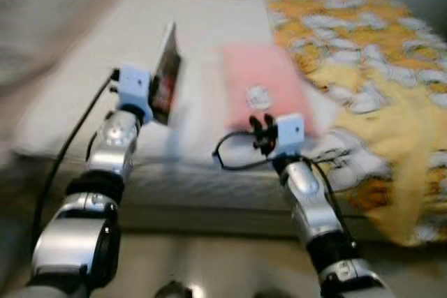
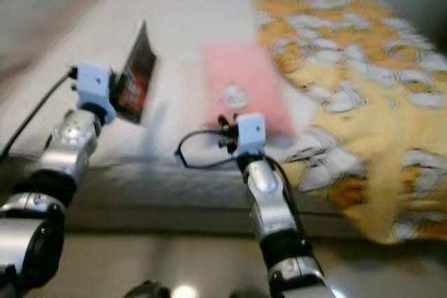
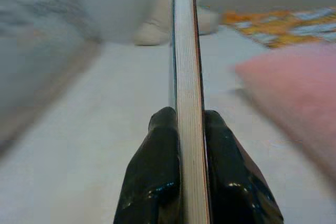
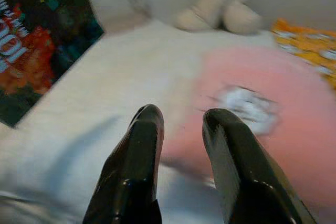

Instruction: Clean up the room

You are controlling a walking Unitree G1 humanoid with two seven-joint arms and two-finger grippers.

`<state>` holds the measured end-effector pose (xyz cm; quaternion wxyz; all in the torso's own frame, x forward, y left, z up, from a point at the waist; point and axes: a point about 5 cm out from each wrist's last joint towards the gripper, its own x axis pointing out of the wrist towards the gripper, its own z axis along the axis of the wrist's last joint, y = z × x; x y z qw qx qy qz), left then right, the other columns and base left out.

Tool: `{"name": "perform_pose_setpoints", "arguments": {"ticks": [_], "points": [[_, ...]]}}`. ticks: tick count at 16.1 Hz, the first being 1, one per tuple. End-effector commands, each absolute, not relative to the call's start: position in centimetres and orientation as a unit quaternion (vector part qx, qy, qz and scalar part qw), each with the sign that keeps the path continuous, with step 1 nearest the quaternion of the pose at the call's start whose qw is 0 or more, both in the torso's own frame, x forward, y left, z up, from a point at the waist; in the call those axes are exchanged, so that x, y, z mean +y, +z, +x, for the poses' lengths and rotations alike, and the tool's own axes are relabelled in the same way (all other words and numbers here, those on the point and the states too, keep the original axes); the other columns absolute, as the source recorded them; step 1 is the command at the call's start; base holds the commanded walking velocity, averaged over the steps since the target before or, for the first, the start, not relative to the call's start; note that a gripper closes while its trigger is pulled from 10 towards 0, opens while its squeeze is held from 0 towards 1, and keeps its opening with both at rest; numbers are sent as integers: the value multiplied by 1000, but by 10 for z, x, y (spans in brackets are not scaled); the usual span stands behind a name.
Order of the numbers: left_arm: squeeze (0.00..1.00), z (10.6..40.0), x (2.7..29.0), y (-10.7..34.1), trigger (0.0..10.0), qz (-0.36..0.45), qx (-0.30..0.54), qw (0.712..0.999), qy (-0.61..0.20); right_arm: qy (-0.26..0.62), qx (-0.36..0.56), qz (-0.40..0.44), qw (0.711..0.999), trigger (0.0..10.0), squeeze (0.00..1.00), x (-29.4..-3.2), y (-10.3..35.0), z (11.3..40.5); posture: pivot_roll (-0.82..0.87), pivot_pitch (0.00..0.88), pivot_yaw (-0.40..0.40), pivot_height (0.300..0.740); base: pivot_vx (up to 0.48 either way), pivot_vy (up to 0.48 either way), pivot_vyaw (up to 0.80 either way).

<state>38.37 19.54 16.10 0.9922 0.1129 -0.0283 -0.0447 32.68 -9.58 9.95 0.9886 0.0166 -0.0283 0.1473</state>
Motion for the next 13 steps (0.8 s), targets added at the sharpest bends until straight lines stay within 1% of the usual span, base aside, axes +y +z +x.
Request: {"name": "perform_pose_setpoints", "arguments": {"ticks": [1,6,13], "points": [[0,388,184,171,10000,125,-47,989,-57,135,-20,13,991,10000,0,-104,95,325,-91,0,9,740,0,0,0],[0,388,178,167,10000,122,-40,990,-59,134,-16,11,991,10000,0,-104,92,323,-98,2,12,740,0,0,0],[0,387,184,162,10000,115,-26,993,-32,137,-15,10,990,10000,0,-104,91,323,-98,8,12,740,440,0,0]]}}
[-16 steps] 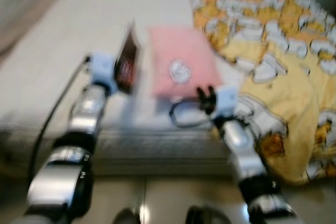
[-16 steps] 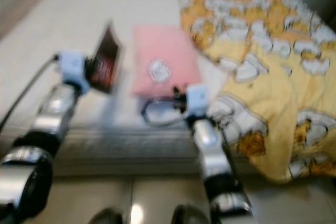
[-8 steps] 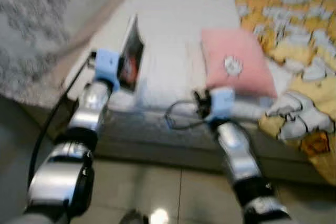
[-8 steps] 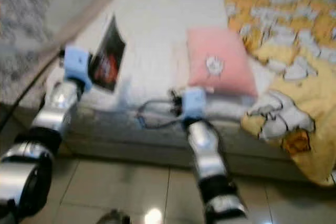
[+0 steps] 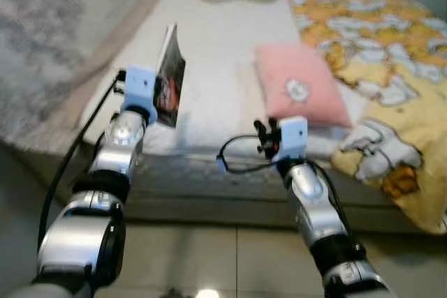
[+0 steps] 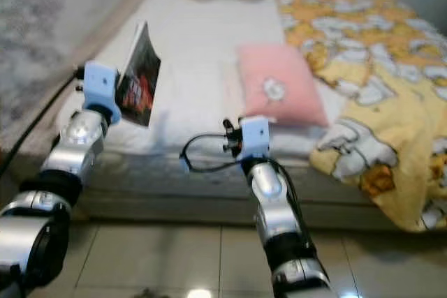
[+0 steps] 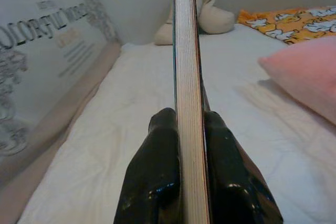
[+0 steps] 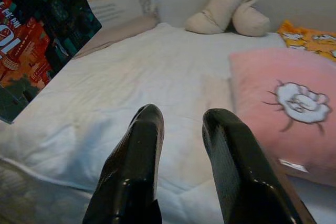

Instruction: Clean up the room

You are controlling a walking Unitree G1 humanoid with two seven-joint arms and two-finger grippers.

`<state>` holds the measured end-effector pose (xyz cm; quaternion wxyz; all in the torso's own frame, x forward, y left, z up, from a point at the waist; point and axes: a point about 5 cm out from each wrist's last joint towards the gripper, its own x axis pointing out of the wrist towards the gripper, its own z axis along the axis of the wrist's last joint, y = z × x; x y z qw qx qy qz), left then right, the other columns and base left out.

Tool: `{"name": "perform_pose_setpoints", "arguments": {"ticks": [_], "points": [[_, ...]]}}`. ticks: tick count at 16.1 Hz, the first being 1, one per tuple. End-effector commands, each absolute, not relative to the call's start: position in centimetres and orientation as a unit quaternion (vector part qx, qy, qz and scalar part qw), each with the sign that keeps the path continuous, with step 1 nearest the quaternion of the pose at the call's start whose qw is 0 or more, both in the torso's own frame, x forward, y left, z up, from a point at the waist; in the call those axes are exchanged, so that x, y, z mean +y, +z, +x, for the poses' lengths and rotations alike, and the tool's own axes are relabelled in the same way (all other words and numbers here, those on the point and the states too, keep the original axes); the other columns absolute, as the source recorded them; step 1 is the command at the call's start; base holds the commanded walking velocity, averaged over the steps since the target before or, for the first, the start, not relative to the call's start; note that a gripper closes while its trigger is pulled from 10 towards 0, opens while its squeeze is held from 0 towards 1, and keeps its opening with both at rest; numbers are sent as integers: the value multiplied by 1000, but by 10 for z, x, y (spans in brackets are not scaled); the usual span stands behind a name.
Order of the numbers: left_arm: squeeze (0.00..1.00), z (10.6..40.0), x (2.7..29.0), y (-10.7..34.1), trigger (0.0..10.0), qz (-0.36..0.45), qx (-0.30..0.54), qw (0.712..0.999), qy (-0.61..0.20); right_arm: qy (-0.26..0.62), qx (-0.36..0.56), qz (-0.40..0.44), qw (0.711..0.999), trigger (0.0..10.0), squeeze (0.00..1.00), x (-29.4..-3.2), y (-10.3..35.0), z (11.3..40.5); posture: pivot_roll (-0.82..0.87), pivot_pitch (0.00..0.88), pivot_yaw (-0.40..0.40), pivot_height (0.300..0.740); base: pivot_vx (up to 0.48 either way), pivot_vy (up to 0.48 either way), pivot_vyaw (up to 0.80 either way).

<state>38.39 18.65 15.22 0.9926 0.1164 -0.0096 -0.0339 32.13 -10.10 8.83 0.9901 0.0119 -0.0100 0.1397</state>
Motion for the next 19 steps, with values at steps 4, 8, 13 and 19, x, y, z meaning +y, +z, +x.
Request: {"name": "perform_pose_setpoints", "arguments": {"ticks": [4,8,13,19], "points": [[0,388,190,158,10000,123,-3,992,-4,145,-10,-3,989,10000,0,-102,89,322,-99,11,13,740,478,0,0],[0,388,189,157,10000,118,0,993,-5,150,-9,-6,989,10000,0,-101,88,321,-101,3,14,740,480,0,627],[0,390,193,160,10000,112,1,994,6,155,-9,-5,988,10000,0,-99,87,321,-96,0,12,740,480,0,85],[0,391,191,161,10000,115,2,993,0,151,-8,-10,988,10000,0,-101,86,321,-101,0,15,740,480,0,239]]}}
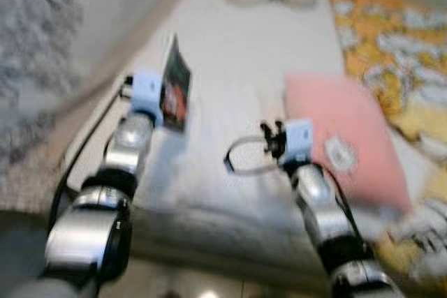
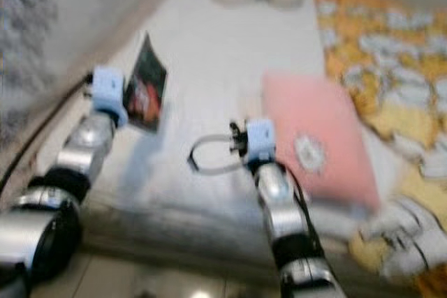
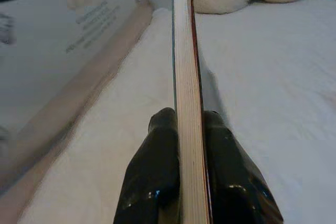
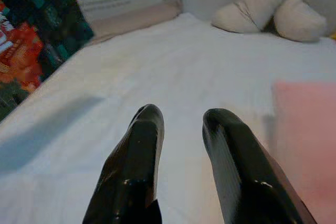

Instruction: Clean up the room

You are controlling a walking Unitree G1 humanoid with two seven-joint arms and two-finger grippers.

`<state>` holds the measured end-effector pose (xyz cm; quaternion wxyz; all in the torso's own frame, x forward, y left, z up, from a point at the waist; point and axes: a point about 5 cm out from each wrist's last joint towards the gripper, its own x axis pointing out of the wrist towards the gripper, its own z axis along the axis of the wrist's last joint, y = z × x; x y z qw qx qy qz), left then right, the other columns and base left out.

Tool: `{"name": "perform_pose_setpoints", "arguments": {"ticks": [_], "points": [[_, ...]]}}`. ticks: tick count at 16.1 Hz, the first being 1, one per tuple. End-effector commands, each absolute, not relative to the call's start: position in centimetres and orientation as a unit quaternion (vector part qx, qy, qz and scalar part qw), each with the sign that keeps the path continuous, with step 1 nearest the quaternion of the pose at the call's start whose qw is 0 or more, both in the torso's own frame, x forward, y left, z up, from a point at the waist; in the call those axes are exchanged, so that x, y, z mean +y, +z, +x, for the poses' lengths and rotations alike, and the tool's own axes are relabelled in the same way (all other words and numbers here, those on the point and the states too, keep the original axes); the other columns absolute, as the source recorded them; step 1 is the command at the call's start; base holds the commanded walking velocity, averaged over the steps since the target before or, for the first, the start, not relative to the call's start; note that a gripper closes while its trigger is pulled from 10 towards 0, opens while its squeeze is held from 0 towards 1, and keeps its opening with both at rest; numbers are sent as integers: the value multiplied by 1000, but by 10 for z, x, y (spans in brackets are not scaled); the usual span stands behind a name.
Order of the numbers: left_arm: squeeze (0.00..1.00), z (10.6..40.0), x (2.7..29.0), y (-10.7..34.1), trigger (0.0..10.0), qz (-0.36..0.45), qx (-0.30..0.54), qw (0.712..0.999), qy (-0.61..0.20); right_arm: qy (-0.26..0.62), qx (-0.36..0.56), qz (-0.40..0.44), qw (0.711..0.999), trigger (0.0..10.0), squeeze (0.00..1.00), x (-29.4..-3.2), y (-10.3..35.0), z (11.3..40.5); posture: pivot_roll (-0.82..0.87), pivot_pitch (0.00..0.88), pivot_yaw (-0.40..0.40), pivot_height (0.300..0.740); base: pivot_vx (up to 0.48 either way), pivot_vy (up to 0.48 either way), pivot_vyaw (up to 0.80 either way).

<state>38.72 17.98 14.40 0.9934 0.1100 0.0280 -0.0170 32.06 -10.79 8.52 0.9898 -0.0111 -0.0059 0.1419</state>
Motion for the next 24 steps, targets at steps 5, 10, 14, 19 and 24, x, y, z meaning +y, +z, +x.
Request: {"name": "perform_pose_setpoints", "arguments": {"ticks": [5,10,14,19,24], "points": [[0,397,178,160,10000,94,26,993,-67,155,-5,-7,988,10000,0,-99,84,317,-104,20,3,740,480,0,0],[0,388,150,120,10000,-57,144,982,-113,165,8,-36,986,10000,0,-115,80,290,-249,171,-51,740,0,0,0],[0,372,173,89,10000,-22,196,979,-52,169,22,-49,984,10000,0,-132,81,252,-361,241,-84,740,0,0,0],[0,374,200,99,10000,60,190,979,-48,156,44,-50,986,10000,0,-139,82,239,-369,249,-71,740,0,0,0],[1000,375,199,100,10000,101,190,975,-60,156,62,-50,984,10000,0,-138,84,231,-378,241,-64,740,0,0,0]]}}
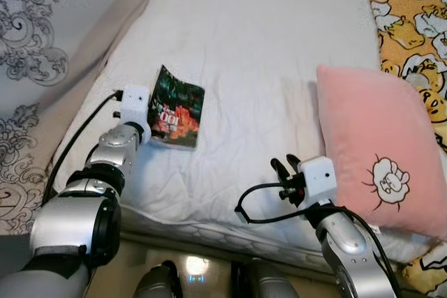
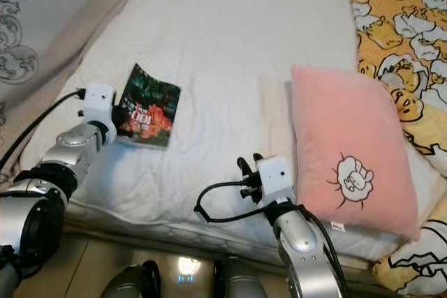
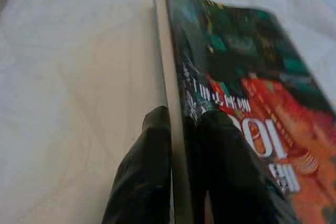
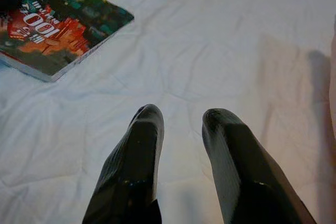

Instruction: Clean up the room

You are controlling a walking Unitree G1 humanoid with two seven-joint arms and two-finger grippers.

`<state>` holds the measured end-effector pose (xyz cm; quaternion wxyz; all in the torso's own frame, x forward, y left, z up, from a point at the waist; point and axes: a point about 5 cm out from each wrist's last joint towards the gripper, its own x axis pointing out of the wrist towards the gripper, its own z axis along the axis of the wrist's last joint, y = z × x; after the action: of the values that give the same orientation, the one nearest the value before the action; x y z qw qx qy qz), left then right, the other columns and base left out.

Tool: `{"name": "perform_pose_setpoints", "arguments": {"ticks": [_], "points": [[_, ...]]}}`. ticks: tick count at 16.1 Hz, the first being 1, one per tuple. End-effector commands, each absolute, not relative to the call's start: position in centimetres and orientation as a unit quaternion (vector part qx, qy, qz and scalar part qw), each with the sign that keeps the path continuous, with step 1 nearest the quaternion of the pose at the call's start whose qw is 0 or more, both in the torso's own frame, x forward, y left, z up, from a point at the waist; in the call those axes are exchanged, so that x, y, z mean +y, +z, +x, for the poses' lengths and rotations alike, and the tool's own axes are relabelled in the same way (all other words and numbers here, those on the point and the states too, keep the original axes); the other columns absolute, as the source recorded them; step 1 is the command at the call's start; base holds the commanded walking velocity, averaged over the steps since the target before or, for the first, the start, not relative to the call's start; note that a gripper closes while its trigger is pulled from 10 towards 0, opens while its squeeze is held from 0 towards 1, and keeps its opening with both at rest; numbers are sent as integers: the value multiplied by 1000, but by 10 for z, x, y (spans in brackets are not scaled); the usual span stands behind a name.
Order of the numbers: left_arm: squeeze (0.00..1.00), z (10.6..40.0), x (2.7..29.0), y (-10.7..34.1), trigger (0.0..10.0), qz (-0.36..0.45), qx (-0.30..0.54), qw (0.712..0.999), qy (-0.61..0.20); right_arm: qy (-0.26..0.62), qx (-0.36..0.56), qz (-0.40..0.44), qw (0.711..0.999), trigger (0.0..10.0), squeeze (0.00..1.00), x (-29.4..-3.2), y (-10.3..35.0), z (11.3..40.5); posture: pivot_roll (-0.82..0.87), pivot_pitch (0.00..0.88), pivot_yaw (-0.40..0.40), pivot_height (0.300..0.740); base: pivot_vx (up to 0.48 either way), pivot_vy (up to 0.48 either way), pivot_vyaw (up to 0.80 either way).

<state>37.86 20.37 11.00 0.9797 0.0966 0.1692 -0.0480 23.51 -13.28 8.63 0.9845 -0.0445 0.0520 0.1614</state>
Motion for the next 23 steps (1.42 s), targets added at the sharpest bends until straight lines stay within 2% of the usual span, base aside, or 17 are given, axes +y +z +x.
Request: {"name": "perform_pose_setpoints", "arguments": {"ticks": [1,4,5,6,7,9,11,12,13,15,17,18,19,23], "points": [[1000,373,199,97,10000,108,195,973,-58,155,66,-50,984,10000,0,-138,83,231,-376,237,-65,740,0,0,0],[1000,368,211,92,10000,112,204,972,-38,154,71,-48,984,10000,0,-136,81,236,-354,222,-61,740,0,0,0],[1000,367,222,95,10000,137,198,970,-27,153,73,-44,985,10000,0,-135,81,238,-348,214,-56,740,0,0,0],[1000,367,232,100,10000,178,188,966,-21,154,74,-41,985,10000,0,-132,81,241,-339,204,-55,740,0,0,0],[1000,370,247,115,10000,262,164,951,-13,157,72,-37,984,10000,0,-128,81,242,-326,186,-46,740,0,0,0],[1000,376,264,143,10000,362,121,924,-6,159,70,-34,984,10000,0,-125,81,245,-309,169,-43,740,0,0,0],[1000,380,265,156,10000,388,105,915,-15,161,69,-36,984,10000,0,-125,80,249,-295,146,-33,740,0,0,0],[0,383,260,160,10000,322,90,942,-12,156,59,-39,985,10000,0,-126,81,254,-289,115,-18,740,0,0,0],[0,384,248,156,10000,251,69,965,-22,136,39,-46,989,10000,0,-130,87,260,-287,93,-7,740,0,0,0],[0,384,228,154,10000,151,21,988,-33,88,9,-61,994,10000,0,-141,99,271,-288,53,14,740,0,0,0],[0,381,201,150,10000,65,-40,996,-48,8,-23,-84,996,10000,0,-166,110,282,-267,11,33,740,0,0,0],[1000,374,189,138,10000,67,-43,994,-72,-4,-44,-73,996,10000,929,-171,115,284,-251,0,55,740,0,0,0],[1000,370,183,129,10000,68,-30,994,-76,-4,-49,-65,997,10000,1000,-173,115,284,-248,0,56,740,0,0,0],[1000,357,160,107,10000,17,-30,996,-84,-23,-50,-69,996,10000,1000,-173,102,280,-219,0,61,740,0,-114,0]]}}
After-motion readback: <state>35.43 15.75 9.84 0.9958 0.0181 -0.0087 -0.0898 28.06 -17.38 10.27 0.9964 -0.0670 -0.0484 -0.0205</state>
